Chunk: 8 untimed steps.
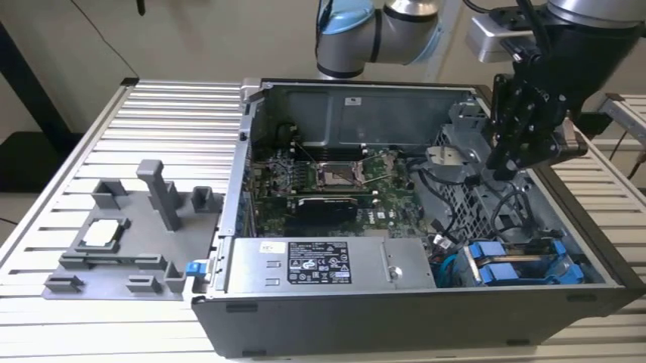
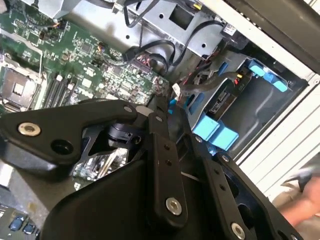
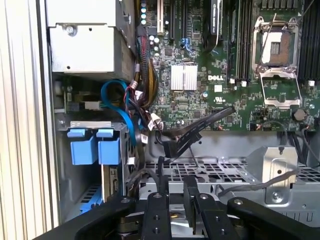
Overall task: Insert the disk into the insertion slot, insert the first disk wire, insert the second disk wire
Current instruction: 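Insert the first disk wire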
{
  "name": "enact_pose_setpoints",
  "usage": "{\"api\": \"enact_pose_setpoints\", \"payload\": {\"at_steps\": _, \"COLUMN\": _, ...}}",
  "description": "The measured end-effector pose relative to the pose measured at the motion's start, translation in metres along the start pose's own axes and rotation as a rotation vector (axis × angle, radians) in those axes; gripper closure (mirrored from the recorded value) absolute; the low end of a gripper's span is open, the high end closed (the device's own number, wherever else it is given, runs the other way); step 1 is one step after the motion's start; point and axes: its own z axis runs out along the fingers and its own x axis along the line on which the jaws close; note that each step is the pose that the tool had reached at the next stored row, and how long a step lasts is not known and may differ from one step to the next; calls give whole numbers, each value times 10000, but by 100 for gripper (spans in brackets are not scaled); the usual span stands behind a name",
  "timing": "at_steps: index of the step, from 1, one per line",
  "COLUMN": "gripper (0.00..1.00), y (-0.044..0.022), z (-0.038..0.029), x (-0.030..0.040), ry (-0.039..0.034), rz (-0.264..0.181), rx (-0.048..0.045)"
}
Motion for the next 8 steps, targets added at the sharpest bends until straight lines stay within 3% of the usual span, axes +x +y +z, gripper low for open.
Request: {"api": "enact_pose_setpoints", "payload": {"at_steps": 8, "gripper": 73, "y": 131, "z": -29, "x": 0, "ry": 171, "rz": -171, "rx": 17}}
